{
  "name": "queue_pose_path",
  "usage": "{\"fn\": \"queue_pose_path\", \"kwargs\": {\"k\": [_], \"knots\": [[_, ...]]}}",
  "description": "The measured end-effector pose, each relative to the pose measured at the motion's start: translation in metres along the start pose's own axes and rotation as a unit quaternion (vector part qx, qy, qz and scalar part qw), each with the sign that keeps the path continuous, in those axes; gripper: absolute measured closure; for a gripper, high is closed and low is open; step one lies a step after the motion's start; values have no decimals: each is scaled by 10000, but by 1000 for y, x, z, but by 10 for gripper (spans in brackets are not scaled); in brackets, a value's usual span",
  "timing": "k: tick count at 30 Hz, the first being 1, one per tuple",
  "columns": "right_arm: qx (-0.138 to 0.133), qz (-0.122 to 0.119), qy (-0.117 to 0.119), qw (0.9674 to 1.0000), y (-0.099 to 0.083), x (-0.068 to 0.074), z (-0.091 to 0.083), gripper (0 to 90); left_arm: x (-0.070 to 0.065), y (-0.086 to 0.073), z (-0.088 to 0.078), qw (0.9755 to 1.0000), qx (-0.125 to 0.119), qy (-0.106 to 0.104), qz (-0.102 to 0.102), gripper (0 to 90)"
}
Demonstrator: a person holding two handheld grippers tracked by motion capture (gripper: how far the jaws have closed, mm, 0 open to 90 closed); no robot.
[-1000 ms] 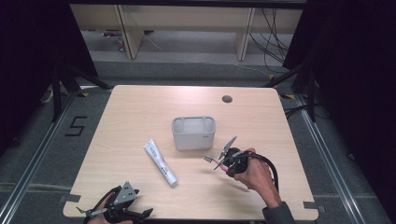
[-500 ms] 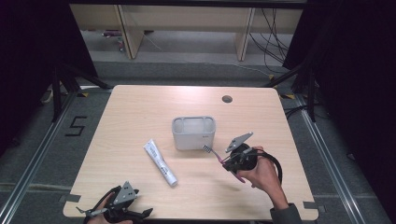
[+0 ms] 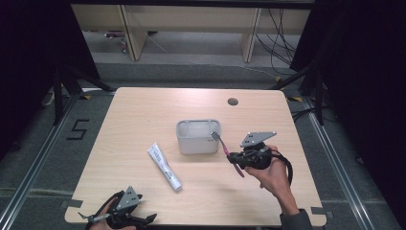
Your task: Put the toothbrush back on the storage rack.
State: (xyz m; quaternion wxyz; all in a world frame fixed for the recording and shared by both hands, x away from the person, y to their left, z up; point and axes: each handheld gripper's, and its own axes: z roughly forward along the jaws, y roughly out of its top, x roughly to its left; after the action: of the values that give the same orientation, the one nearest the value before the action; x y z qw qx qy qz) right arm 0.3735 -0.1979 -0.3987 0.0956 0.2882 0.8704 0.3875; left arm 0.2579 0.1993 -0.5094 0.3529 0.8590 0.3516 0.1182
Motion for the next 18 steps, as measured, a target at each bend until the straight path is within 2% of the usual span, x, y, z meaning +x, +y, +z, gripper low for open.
{"fn": "queue_pose_path", "kwargs": {"k": [2,3,4,5,6,7,8,9,12,13,14,15,16,18], "knots": [[-262,-33,-70,9996,3,-1,-2,838,0,0,0,10000,-5,4,3,171],[-330,90,-76,9994,3,0,-4,838,0,0,0,10000,-9,-33,-4,171],[-408,26,-83,9991,4,-2,-4,838,0,0,0,10000,-11,-25,-8,171],[-524,72,-152,9985,6,-2,-6,839,0,0,0,10000,-14,-44,-13,171],[-524,72,-152,9985,6,-2,-6,839,0,0,0,10000,-14,-44,-13,171],[-744,42,-163,9971,8,-4,-7,838,0,0,0,10000,-9,-39,-13,171],[-744,42,-163,9971,8,-4,-7,838,0,0,0,10000,-10,-12,-5,171],[-964,81,-167,9952,9,-6,-7,839,0,0,0,10000,-2,-19,2,171],[-1052,146,-254,9940,11,-7,-9,838,1,0,0,10000,-40,-11,-22,171],[-1343,186,-436,9898,12,-11,-11,838,1,0,-1,10000,24,23,56,171],[-1320,224,-464,9899,13,-12,-13,838,1,0,-1,10000,10,32,37,171],[-1450,230,-531,9877,13,-13,-13,838,1,0,-1,10000,10,32,37,171],[-1450,230,-531,9877,13,-13,-13,838,1,0,-1,10000,-37,5,-17,171],[-1512,316,-534,9865,14,-16,-15,838,1,0,-1,10000,-21,40,0,171]]}}
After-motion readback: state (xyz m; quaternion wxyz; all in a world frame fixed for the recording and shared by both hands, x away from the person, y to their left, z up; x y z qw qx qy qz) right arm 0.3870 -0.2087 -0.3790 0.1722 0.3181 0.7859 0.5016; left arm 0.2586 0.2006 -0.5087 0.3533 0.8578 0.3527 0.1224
